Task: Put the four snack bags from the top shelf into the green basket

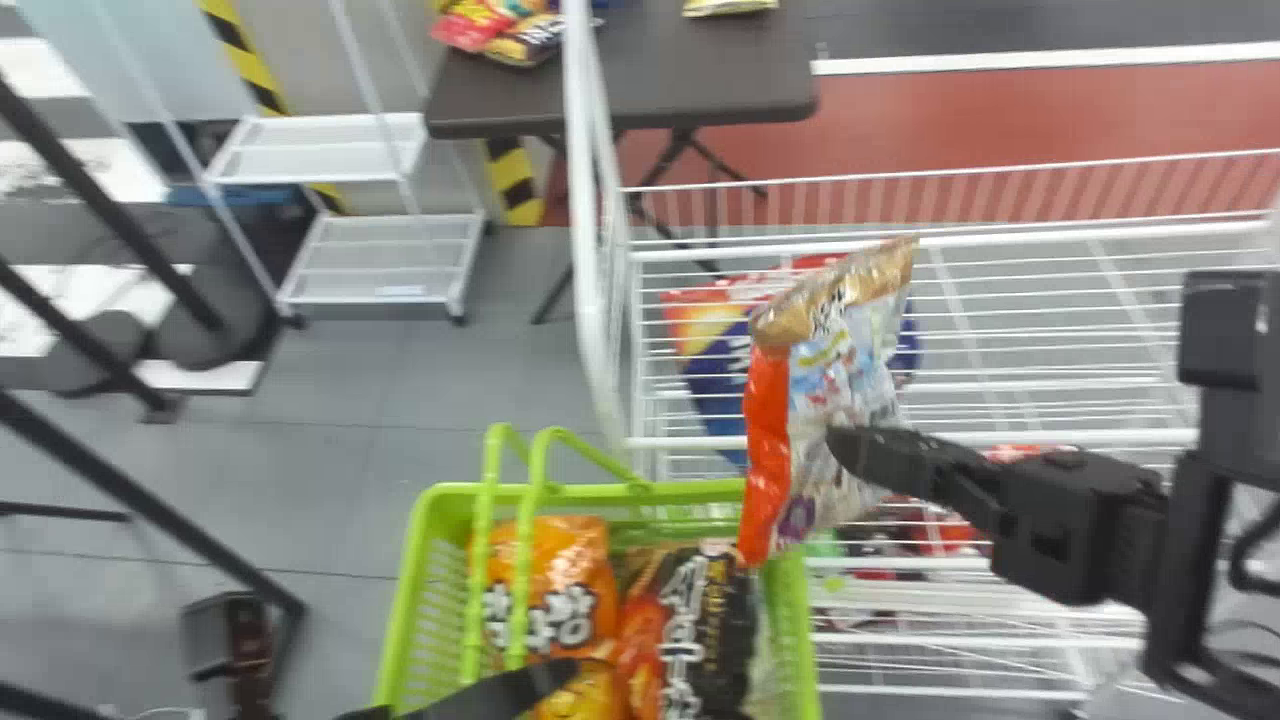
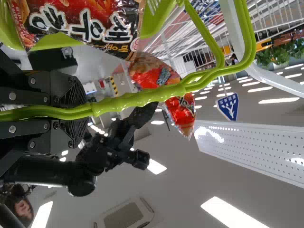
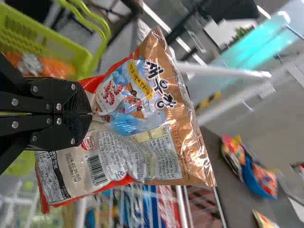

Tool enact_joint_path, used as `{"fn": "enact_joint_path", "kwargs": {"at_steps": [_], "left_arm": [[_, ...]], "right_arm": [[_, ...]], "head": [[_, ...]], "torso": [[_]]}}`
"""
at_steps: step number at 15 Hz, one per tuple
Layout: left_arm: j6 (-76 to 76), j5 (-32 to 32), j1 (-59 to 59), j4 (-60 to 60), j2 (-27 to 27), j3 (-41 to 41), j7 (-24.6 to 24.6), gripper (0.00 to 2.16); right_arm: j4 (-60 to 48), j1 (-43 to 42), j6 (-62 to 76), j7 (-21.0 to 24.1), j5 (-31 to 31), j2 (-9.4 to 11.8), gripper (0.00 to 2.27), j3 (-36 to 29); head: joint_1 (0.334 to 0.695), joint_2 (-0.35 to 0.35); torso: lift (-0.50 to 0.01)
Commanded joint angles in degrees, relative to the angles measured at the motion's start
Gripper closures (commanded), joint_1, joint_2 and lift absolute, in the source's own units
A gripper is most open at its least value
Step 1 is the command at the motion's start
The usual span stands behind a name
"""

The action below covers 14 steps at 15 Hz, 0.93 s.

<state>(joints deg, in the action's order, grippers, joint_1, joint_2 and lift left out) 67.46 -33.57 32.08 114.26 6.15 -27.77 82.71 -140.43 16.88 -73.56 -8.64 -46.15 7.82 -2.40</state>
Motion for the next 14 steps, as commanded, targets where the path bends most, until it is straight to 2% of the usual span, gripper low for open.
{"fn": "enact_joint_path", "kwargs": {"at_steps": [1,3,8,14], "left_arm": [[0.0,0.0,0.0,-0.09,0.0,0.0,0.08,2.15],[0.0,0.0,0.0,-0.09,-0.09,0.09,0.26,2.15],[0.0,0.09,-0.26,0.0,0.0,0.44,0.08,2.15],[0.18,0.17,-0.53,0.26,0.0,1.14,0.26,2.15]], "right_arm": [[-0.19,0.08,-2.52,0.64,-4.48,0.0,2.25,2.4],[1.48,0.08,-3.57,0.99,-6.41,0.0,2.25,4.25],[11.06,-1.33,-3.93,0.99,-10.02,0.0,2.25,8.12],[27.41,-8.18,-0.76,-1.03,-10.72,-0.09,2.25,15.15]], "head": [[0.695,0.268],[0.695,0.35],[0.695,0.35],[0.695,0.35]], "torso": [[-0.001],[-0.001],[-0.001],[-0.001]]}}
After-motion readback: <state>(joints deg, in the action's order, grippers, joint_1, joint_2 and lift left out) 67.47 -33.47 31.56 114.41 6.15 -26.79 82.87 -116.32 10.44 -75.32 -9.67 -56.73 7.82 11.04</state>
